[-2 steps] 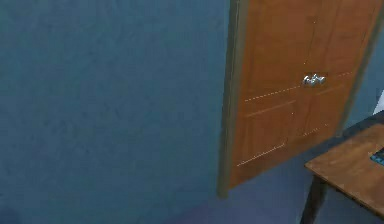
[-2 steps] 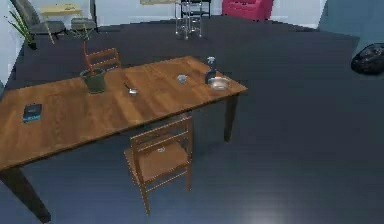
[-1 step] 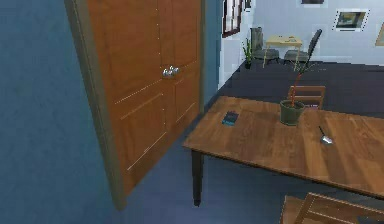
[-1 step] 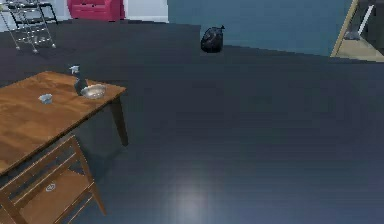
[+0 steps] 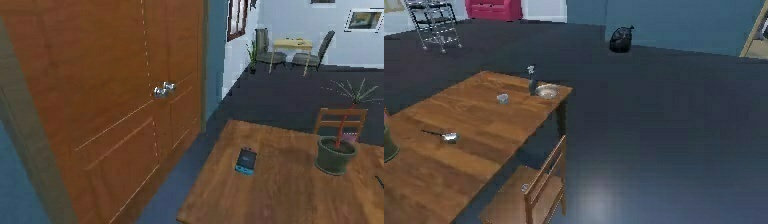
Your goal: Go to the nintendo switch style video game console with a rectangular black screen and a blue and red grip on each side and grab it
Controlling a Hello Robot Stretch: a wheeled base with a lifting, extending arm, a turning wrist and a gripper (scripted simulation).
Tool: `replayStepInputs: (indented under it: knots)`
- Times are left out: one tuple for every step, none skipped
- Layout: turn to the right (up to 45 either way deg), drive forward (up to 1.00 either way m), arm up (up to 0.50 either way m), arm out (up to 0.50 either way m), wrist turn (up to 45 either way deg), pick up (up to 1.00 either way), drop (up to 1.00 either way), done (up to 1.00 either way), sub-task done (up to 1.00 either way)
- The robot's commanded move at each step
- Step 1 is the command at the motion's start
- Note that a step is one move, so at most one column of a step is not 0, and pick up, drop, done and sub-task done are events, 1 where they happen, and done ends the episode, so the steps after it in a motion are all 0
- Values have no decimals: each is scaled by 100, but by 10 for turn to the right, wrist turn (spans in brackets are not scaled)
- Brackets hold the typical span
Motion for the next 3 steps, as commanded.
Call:
replayStepInputs:
  knots:
    - [-450, 0, 0, 0, 0, 0, 0, 0, 0]
    - [-240, 0, 0, 0, 0, 0, 0, 0, 0]
    - [450, 0, 0, 0, 0, 0, 0, 0, 0]
